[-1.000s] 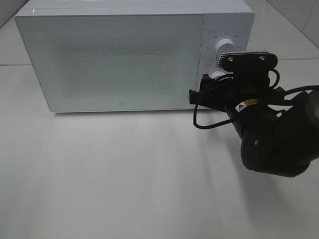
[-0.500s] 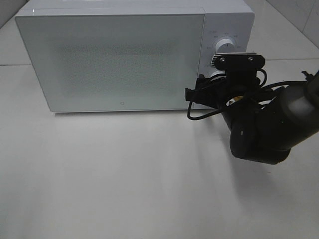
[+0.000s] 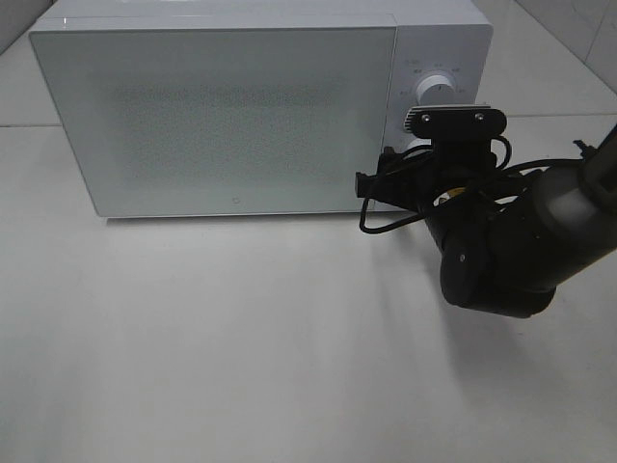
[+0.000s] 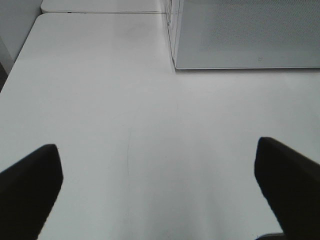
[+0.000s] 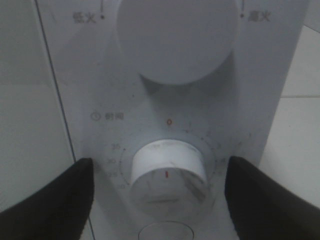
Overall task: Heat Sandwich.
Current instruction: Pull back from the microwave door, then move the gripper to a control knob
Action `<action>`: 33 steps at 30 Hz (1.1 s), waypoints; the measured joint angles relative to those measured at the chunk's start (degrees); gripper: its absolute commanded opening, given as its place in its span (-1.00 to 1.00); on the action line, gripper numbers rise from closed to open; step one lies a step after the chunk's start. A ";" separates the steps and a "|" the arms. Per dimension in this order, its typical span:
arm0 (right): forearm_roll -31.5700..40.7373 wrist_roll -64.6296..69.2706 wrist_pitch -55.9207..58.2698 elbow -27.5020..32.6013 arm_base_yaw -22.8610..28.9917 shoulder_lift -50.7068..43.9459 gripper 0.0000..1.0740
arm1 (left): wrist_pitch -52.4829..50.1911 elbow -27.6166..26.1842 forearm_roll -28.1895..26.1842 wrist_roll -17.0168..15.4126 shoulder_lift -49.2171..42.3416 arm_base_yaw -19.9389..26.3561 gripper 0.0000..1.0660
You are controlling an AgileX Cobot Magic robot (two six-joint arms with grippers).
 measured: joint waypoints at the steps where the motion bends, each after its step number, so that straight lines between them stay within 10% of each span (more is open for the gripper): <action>1: 0.00 0.00 0.00 0.00 0.00 0.00 0.22 | 0.00 0.00 0.00 0.00 0.00 0.00 0.90; 10: 0.86 0.00 -0.63 0.00 0.00 0.00 -0.62 | 0.00 0.00 0.00 0.00 0.00 0.00 0.90; 33: 0.40 6.65 -1.09 0.00 0.00 0.11 -0.58 | 0.00 0.00 0.00 0.00 0.00 0.00 0.90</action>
